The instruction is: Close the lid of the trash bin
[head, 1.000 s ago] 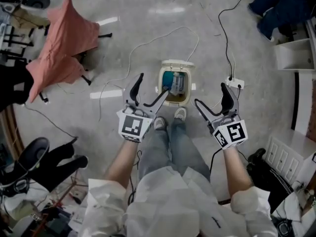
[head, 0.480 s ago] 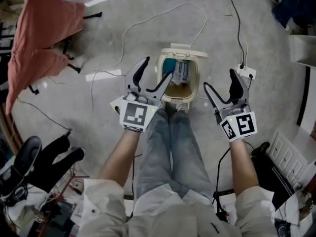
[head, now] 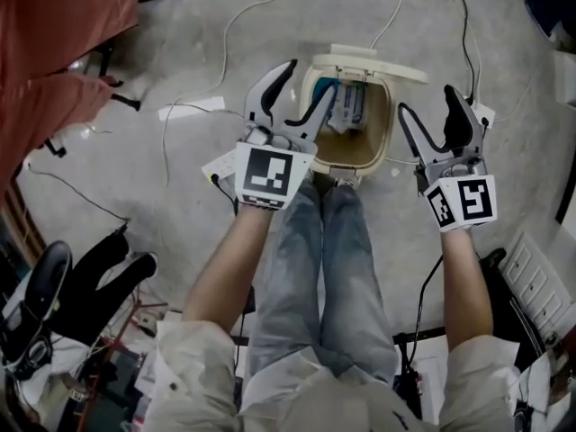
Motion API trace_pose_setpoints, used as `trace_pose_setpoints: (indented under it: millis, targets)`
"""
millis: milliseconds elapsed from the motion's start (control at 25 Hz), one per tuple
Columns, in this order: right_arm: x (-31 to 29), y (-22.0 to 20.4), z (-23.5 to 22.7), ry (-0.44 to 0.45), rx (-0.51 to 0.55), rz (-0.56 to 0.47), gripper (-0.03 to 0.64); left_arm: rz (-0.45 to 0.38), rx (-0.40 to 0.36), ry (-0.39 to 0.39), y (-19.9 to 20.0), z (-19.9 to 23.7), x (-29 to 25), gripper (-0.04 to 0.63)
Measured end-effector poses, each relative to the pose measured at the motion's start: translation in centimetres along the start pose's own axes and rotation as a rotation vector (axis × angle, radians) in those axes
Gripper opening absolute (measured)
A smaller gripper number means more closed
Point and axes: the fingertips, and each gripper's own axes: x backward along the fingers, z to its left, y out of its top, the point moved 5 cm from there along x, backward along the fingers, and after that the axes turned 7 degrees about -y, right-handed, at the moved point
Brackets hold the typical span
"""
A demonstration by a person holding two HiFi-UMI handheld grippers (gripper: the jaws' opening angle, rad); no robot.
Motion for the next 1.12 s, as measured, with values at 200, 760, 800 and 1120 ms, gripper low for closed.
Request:
trace_pose_setpoints:
  millis: [200, 760, 800, 1120]
  targets:
    - [-2.2, -1.4, -0.1, -0.018, 0.024, 0.011, 0.360, -0.017, -0.012, 0.011, -0.7, 1.3, -1.1, 0.224]
    - [-4.0, -3.2, -2.5, -0.156, 0.054, 0.004, 0.216, -0.040, -0.048, 0.024, -0.8, 1.8, -3.0, 0.160]
    - [-4.1, -3.1, -2.4, -0.144, 0.061, -0.002, 0.215, -0.039, -0.054, 0.022, -0.8, 1.7, -3.1, 0.158]
    - [-4.9, -2.6, -1.5, -0.104, 0.109, -0.022, 0.152, -0.021, -0.137, 0.003, -0.5, 1.1, -3.5, 0.106]
